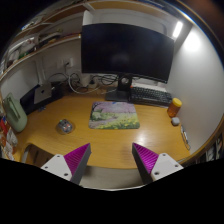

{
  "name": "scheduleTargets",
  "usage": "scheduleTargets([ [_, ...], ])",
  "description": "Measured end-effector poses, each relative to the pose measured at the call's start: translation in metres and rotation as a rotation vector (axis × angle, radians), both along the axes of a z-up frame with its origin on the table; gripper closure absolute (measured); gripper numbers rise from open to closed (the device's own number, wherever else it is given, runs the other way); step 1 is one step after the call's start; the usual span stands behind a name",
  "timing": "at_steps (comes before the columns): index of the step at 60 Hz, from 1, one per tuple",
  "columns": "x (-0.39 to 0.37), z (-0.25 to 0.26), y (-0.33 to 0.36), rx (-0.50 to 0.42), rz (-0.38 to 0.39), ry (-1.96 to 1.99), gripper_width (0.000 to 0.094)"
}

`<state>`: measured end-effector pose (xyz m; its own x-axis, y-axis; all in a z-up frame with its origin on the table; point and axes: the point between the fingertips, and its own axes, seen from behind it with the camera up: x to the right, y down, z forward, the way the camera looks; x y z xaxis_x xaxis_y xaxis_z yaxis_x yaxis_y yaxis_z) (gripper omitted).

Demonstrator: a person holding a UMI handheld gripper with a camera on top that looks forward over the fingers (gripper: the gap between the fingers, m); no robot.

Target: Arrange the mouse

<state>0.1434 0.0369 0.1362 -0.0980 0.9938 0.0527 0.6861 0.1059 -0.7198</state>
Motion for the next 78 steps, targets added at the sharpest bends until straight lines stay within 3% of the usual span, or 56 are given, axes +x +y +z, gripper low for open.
scheduleTargets([
  [22,0.007,-0.034,-0.112,-0.035,0.125,-0.019,0.0077],
  [32,0.006,-0.046,-0.163,-0.056,0.144,-0.021,0.0075],
  [51,-0.013,-0.068,-0.214,-0.091,0.074,-0.022,0.0074],
  [78,-0.091,-0.12,-0.23,-0.048,-0.001,0.008,0.0075],
])
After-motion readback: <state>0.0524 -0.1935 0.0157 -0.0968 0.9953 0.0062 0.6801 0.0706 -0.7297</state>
